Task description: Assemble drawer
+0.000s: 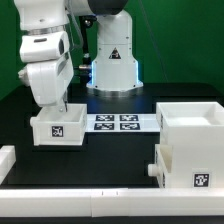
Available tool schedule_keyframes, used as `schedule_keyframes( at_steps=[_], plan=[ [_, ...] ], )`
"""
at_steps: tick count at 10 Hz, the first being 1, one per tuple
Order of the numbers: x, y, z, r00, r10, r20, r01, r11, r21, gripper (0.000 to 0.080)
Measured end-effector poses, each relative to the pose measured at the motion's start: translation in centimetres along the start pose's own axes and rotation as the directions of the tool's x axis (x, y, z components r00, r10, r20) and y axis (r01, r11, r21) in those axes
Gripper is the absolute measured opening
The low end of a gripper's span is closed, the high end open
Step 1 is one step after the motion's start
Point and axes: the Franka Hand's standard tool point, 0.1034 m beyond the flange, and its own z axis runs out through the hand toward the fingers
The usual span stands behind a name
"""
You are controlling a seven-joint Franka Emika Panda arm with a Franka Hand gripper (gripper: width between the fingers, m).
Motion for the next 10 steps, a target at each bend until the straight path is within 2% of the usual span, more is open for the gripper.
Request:
schedule_keyframes(
  at_steps=[1, 2, 3, 4, 5, 8, 9, 10],
  plan=[
    [0.4, 1.4, -0.7, 0.999, -0.032, 0.004, 0.032, 0.999, -0.021, 0.0039],
    [1.4, 3.2, -1.1, 0.998, -0.060, 0.009, 0.060, 0.997, -0.040, 0.0039],
    [2.9, 4.6, -1.4, 0.997, -0.070, 0.022, 0.071, 0.996, -0.048, 0.0039],
    [3.9, 5.2, -1.8, 0.998, -0.051, 0.021, 0.052, 0.997, -0.060, 0.0039],
    [3.3, 4.6, -1.9, 1.000, 0.003, 0.022, -0.001, 0.998, -0.058, 0.0039],
    [3.1, 4.5, -1.8, 1.000, 0.001, 0.024, 0.000, 0.999, -0.055, 0.0039],
    [3.7, 5.3, -2.1, 1.000, 0.010, 0.026, -0.008, 0.998, -0.063, 0.0039],
    [5.2, 6.8, -2.2, 1.000, 0.012, 0.021, -0.010, 0.997, -0.075, 0.0039]
  ],
)
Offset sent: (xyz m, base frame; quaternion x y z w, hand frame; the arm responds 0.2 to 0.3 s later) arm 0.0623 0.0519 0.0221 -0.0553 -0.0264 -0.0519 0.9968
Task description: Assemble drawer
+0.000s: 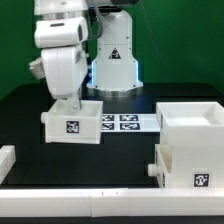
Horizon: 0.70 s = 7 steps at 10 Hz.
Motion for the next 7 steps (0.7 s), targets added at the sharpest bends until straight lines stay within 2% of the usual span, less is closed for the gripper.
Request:
schedule_keyframes(
  at_steps=[1, 2, 3, 4, 7],
  plan=[
    [1.3, 1.5, 0.3, 1.000, 0.008, -0.009, -0.008, 1.000, -0.005, 0.0039],
    [2.8, 2.9, 0.6, 1.000, 0.015, -0.018, -0.015, 1.000, 0.006, 0.0039],
    [4.1, 4.2, 0.7, 1.000, 0.004, -0.031, -0.003, 1.000, 0.007, 0.0039],
    [4.4, 4.3, 0.8, 0.999, -0.001, -0.034, 0.001, 1.000, 0.005, 0.0039],
    [3.9, 4.0, 1.0, 0.999, 0.009, -0.033, -0.009, 1.000, 0.009, 0.0039]
  ],
)
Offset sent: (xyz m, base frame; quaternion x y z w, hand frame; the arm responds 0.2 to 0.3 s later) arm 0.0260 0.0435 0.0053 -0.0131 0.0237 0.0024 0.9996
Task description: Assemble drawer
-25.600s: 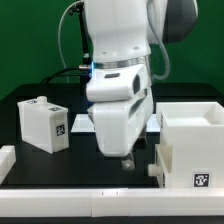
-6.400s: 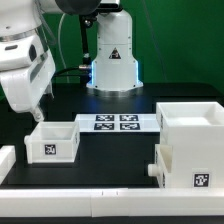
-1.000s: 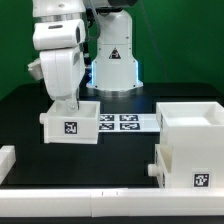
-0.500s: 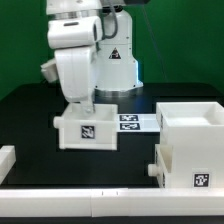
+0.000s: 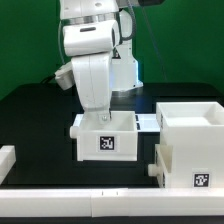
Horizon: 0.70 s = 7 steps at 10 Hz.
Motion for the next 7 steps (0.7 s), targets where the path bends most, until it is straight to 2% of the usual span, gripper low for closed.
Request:
schedule_keyframes(
  at_steps=[2, 4, 7],
  plan=[
    [0.5, 0.1, 0.2, 1.000, -0.002, -0.002, 0.002, 1.000, -0.001, 0.0039],
    [2.2, 0.7, 0.4, 1.000, 0.004, -0.008, -0.004, 1.000, -0.003, 0.0039],
    [2.5, 0.4, 1.1, 1.000, 0.012, -0.013, -0.011, 1.000, 0.010, 0.0039]
  ],
)
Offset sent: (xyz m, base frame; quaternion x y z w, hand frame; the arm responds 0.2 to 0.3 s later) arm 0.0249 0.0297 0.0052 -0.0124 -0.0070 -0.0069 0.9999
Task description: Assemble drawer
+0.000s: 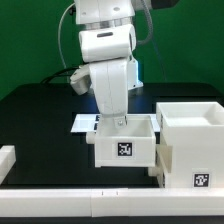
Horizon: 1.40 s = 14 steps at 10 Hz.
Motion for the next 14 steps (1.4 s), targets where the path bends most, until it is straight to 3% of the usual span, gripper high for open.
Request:
schedule_keyframes(
  at_steps=[6, 11, 12, 14],
  plan=[
    [1.3, -0.2, 0.8, 1.000, -0.001, -0.011, 0.001, 1.000, 0.013, 0.0039],
    [1.6, -0.1, 1.0, 1.000, 0.007, -0.005, -0.007, 1.000, 0.005, 0.0039],
    [1.6, 0.0, 0.9, 1.000, -0.015, 0.005, 0.015, 1.000, -0.001, 0.0039],
    [1.6, 0.3, 0.9, 0.999, -0.044, 0.023, 0.045, 0.998, -0.039, 0.0039]
  ],
)
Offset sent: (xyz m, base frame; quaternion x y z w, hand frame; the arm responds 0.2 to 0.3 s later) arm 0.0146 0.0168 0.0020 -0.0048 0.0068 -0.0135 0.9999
